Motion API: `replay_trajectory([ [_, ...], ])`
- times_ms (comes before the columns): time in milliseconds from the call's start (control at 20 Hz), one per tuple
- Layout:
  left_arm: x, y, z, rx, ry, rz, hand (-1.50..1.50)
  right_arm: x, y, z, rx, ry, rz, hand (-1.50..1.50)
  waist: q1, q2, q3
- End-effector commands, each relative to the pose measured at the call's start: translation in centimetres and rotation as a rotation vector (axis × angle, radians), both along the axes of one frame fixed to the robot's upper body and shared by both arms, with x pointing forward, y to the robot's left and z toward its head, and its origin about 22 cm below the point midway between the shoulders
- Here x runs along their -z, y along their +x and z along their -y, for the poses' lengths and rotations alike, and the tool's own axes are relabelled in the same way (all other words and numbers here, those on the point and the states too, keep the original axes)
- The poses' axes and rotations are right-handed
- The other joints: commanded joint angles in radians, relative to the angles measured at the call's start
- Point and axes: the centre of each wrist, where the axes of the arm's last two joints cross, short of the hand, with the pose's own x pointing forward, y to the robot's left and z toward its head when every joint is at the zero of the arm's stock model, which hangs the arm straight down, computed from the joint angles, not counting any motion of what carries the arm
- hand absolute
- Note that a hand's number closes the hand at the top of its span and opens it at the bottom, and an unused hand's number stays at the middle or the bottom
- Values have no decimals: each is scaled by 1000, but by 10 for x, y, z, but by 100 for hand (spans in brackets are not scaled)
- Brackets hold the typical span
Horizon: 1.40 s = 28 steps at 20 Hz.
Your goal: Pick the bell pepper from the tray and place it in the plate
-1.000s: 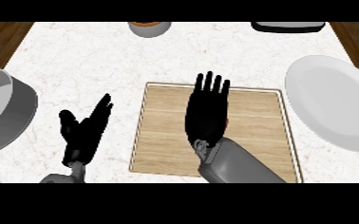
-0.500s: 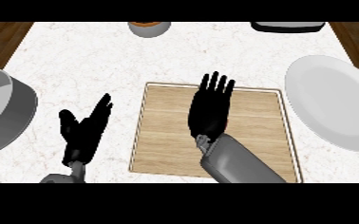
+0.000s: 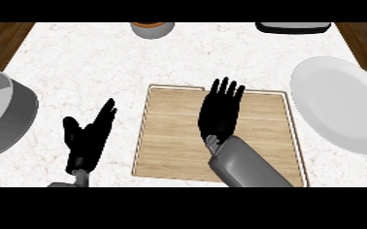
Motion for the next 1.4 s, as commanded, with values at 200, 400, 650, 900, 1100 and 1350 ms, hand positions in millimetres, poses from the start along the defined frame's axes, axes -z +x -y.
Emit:
replay_trajectory([
  [200, 16, 4, -5, -5, 6, -23, 0, 27, 3, 0, 101, -172, -81, 150, -5, 10, -3],
  [400, 13, 8, -10, -18, -2, -33, 0, 3, 1, -6, 69, -203, -54, 150, -16, 6, -3],
  [650, 14, 2, -5, 3, -8, -26, 0, 14, -4, -2, 31, -103, 25, 150, -8, 7, -2],
  [900, 9, -3, -4, 6, -6, -17, 0, -7, -16, 19, 78, 457, 161, 150, 5, 11, 2],
  [1100, 10, -9, -8, -1, -11, -35, 0, -24, -25, 8, -48, 555, 490, 150, 1, 5, 0],
  [1350, 13, -4, -2, -18, -10, -36, 0, -41, -41, 7, 29, 605, 709, 150, -17, 3, -1],
])
